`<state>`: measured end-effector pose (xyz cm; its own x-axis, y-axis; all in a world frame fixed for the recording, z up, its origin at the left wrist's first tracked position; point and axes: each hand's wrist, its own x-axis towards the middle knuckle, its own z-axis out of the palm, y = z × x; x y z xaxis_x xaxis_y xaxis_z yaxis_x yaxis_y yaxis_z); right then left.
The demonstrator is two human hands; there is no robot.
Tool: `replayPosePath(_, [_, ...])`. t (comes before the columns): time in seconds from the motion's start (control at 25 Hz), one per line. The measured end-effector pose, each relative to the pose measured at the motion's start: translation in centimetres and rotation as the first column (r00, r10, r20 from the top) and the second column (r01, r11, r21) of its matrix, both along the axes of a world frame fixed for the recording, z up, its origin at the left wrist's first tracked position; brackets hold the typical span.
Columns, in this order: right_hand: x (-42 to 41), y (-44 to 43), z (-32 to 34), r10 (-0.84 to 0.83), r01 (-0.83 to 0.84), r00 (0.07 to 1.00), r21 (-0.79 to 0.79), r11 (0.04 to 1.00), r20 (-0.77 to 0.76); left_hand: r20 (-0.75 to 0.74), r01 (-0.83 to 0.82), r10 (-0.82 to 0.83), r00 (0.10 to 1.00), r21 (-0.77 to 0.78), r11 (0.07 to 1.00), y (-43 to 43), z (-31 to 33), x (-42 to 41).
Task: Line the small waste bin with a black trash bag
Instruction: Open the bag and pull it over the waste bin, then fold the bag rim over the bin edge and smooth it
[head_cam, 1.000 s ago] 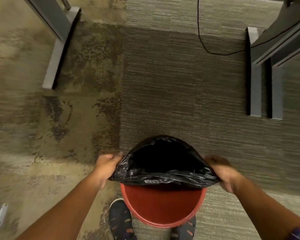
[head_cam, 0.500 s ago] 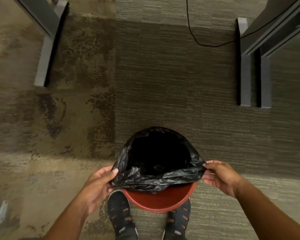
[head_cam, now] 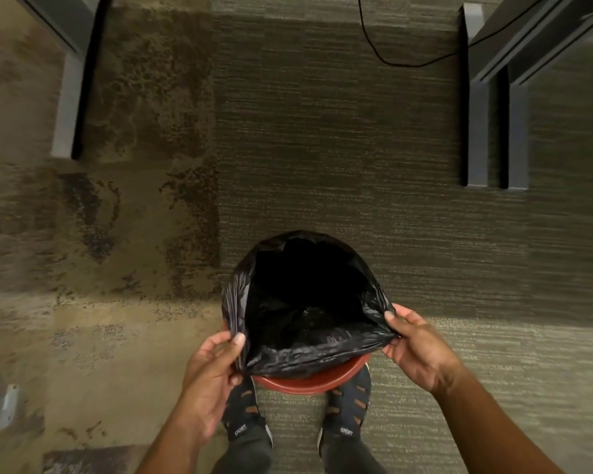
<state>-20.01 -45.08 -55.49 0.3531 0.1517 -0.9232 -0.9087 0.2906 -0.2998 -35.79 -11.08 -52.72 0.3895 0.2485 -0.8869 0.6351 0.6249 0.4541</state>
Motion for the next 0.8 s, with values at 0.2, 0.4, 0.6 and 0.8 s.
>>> replayPosePath(0.2, [-2.8, -0.8, 0.1, 0.175, -0.175, 0.985, -0.131, 0.976, -0.014, -0.112, 0.003, 0.003, 0.994, 0.053, 0.999, -4.3, 0.4, -2.4])
replayPosePath(0.4, [-4.0, 0.2, 0.0, 0.336, -0.319, 0.942, -0.311, 0.895, 0.003, -0.243, -0.041, 0.095, 0.965, 0.217, 0.975, -8.4, 0.0, -4.4])
replayPosePath(0.6, [-5.0, 1.8, -0.4, 0.376, -0.35, 0.926, -0.393, 0.85, -0.011, -0.252, -0.087, 0.168, 0.953, 0.303, 0.949, -10.4, 0.0, -5.0])
replayPosePath(0.8, [-6.7, 3.2, -0.8, 0.416, -0.392, 0.908, -0.45, 0.803, -0.05, -0.222, -0.157, 0.273, 0.936, 0.43, 0.889, -10.6, -0.9, -4.8])
